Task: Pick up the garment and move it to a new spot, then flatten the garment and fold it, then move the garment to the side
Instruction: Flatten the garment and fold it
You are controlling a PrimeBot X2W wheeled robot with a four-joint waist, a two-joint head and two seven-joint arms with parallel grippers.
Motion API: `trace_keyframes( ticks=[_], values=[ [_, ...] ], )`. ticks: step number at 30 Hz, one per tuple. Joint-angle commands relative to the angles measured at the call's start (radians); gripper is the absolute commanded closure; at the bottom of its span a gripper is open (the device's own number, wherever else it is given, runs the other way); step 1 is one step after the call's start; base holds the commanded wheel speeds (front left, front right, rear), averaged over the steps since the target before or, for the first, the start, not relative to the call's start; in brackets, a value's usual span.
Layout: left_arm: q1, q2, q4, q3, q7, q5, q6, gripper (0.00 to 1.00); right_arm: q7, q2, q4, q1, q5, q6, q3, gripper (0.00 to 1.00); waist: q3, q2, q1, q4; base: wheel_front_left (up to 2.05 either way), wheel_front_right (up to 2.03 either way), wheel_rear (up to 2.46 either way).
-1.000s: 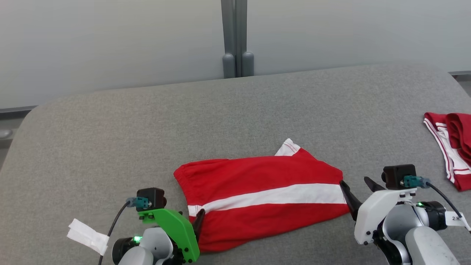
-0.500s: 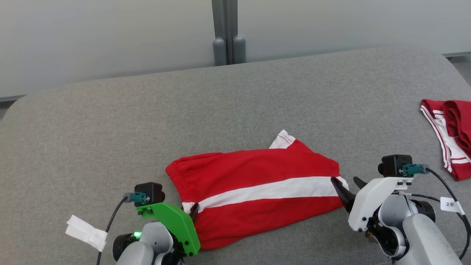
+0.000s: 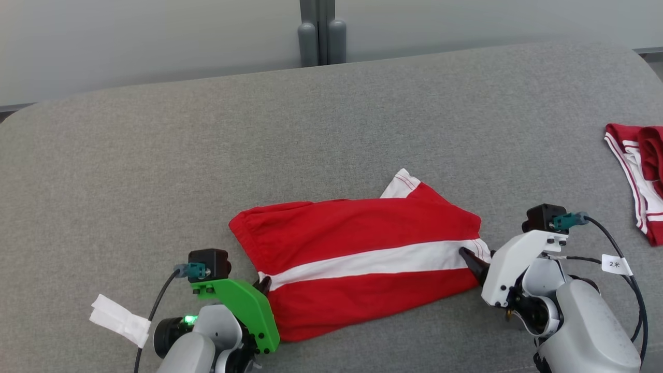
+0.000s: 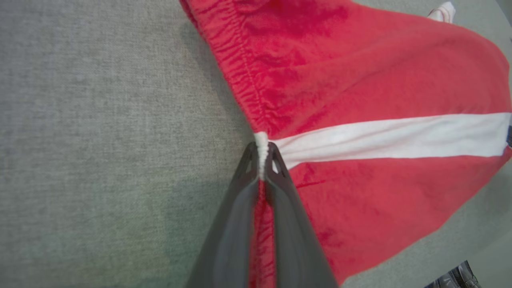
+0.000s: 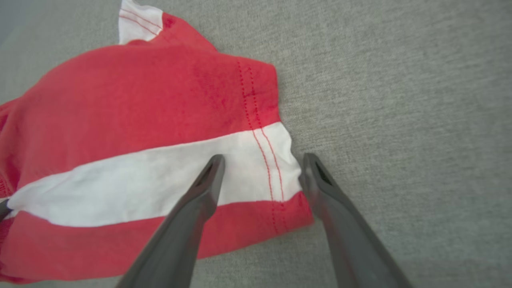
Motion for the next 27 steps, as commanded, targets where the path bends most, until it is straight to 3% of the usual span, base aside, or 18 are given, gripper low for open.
trace_keyframes(
  ticks=[1, 15, 17, 18, 19, 20, 21, 27],
  values=[
    [-0.017, 0.004, 0.001, -0.001, -0.004, -0.003, -0.005, 1.0, -0.005, 0.003, 0.006, -0.018, 0.016, 0.0, 0.005, 0.0, 0.002, 0.0, -0.0001, 0.001, 0.0, 0.0, 0.0],
    [-0.022, 0.004, 0.008, -0.009, -0.006, -0.021, -0.012, 1.0, 0.023, -0.016, -0.067, 0.019, 0.099, 0.0, 0.091, 0.0, 0.0, 0.0, -0.0001, -0.005, 0.0, 0.0, 0.0],
    [-0.025, 0.005, 0.005, -0.011, -0.007, -0.022, -0.012, 1.0, 0.025, -0.018, -0.061, 0.012, 0.102, 0.0, 0.092, 0.29, 0.004, 0.0, -0.0001, -0.002, 0.0, 0.0, 0.0],
    [-0.026, 0.007, 0.005, -0.012, -0.01, -0.021, -0.013, 1.0, 0.026, -0.02, -0.058, 0.007, 0.101, 0.0, 0.094, 0.51, 0.006, 0.0, -0.0001, -0.001, 0.0, 0.0, 0.0],
    [-0.027, 0.008, 0.005, -0.013, -0.011, -0.021, -0.014, 1.0, 0.024, -0.021, -0.057, 0.0, 0.098, 0.0, 0.1, 0.64, 0.008, 0.0, -0.0001, 0.0, 0.0, 0.0, 0.0],
    [-0.028, 0.008, 0.004, -0.013, -0.015, -0.023, -0.017, 1.0, 0.018, -0.02, -0.058, -0.006, 0.103, 0.0, 0.102, 0.85, 0.01, 0.0, -0.0001, 0.002, 0.0, 0.0, 0.0],
    [-0.029, 0.008, 0.003, -0.013, -0.016, -0.024, -0.018, 1.0, 0.011, -0.021, -0.064, -0.008, 0.102, 0.0, 0.109, 1.0, 0.011, 0.0, -0.0001, 0.003, 0.0, 0.0, 0.0],
    [-0.03, 0.001, -0.023, 0.018, -0.083, -0.066, -0.042, 1.0, -0.066, -0.043, -0.105, -0.011, 0.089, 0.0, 0.107, 1.0, -0.001, 0.0, -0.0001, 0.003, 0.0, 0.0, 0.0]
  ],
)
